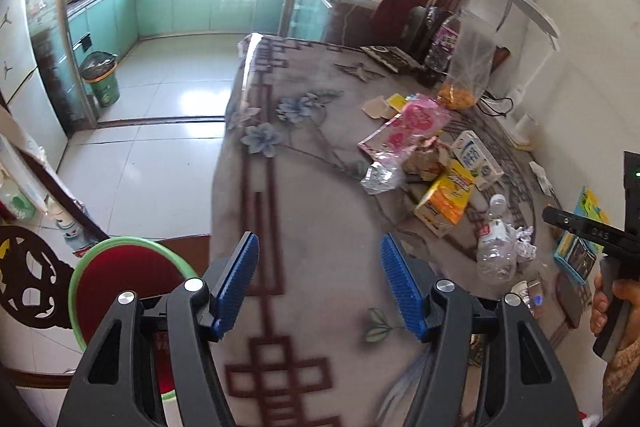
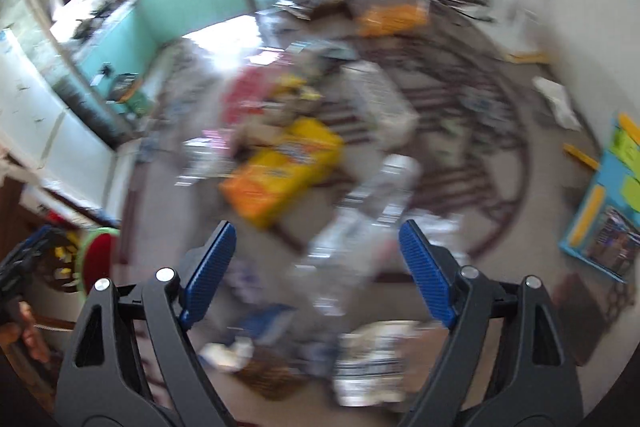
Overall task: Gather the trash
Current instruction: 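Drop the Pocky box into the red bucket with the right tool, then grasp water bottle with left tool while right tool grasps crumpled white paper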
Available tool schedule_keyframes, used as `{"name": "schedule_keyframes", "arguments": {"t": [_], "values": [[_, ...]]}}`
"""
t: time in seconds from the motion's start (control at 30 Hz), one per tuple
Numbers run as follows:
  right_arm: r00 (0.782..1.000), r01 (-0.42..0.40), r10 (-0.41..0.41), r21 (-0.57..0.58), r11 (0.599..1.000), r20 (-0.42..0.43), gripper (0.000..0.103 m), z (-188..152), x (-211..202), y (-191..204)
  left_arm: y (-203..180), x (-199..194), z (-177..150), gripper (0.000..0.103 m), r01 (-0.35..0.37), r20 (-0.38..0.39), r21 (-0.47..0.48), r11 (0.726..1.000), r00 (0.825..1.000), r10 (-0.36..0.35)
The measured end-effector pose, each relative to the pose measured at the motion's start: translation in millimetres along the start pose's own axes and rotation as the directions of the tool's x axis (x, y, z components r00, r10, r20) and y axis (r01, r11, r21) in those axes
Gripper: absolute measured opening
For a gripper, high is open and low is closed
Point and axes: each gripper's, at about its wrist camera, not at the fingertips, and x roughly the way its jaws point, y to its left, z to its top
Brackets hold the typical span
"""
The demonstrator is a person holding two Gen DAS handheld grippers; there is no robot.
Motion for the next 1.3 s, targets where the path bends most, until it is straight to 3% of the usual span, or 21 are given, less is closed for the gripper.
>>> {"name": "schedule_keyframes", "arguments": {"t": [0.13,0.33,0.37,0.4,0.47,0.67,0.77,1.0,1.1,1.2,1.3], "values": [[0.992,0.064,-0.058,0.044,0.997,-0.110,0.082,-4,40,-63,-52,14,-3,0.063,0.032,-0.030,0.038,0.999,0.999,-0.030],[0.973,-0.017,0.023,0.026,1.000,-0.229,0.081,-12,95,-103,-130,42,-3,0.067,0.066,-0.066,0.103,0.993,0.996,-0.059],[0.971,-0.036,0.039,0.018,0.999,-0.237,0.077,-13,100,-104,-142,48,-3,0.067,0.072,-0.074,0.111,0.991,0.995,-0.064],[0.967,-0.063,0.063,0.006,0.998,-0.246,0.056,-13,106,-106,-155,56,-4,0.068,0.080,-0.086,0.121,0.989,0.994,-0.069],[0.958,-0.111,0.105,-0.006,0.994,-0.267,0.052,-14,113,-110,-178,71,-4,0.068,0.097,-0.109,0.144,0.985,0.991,-0.081],[0.961,-0.179,0.177,0.010,0.984,-0.211,0.050,-4,92,-137,-251,127,-8,0.068,0.169,-0.230,0.272,0.947,0.967,-0.107],[0.969,-0.185,0.188,0.037,0.982,-0.161,0.051,5,74,-153,-279,151,-12,0.068,0.171,-0.278,0.336,0.926,0.958,-0.076],[0.968,-0.216,0.221,0.057,0.975,-0.119,0.051,19,58,-166,-289,201,-21,0.066,0.138,-0.372,0.341,0.930,0.928,-0.001],[0.965,-0.223,0.229,0.061,0.973,-0.125,0.051,24,59,-170,-282,209,-21,0.055,0.131,-0.391,0.309,0.942,0.921,-0.001],[0.964,-0.227,0.233,0.061,0.972,-0.125,0.051,26,56,-171,-278,206,-20,0.053,0.136,-0.389,0.291,0.947,0.921,-0.013],[0.964,-0.237,0.241,0.054,0.970,-0.113,0.051,31,57,-162,-270,193,-15,0.053,0.122,-0.340,0.269,0.955,0.940,-0.024]]}}
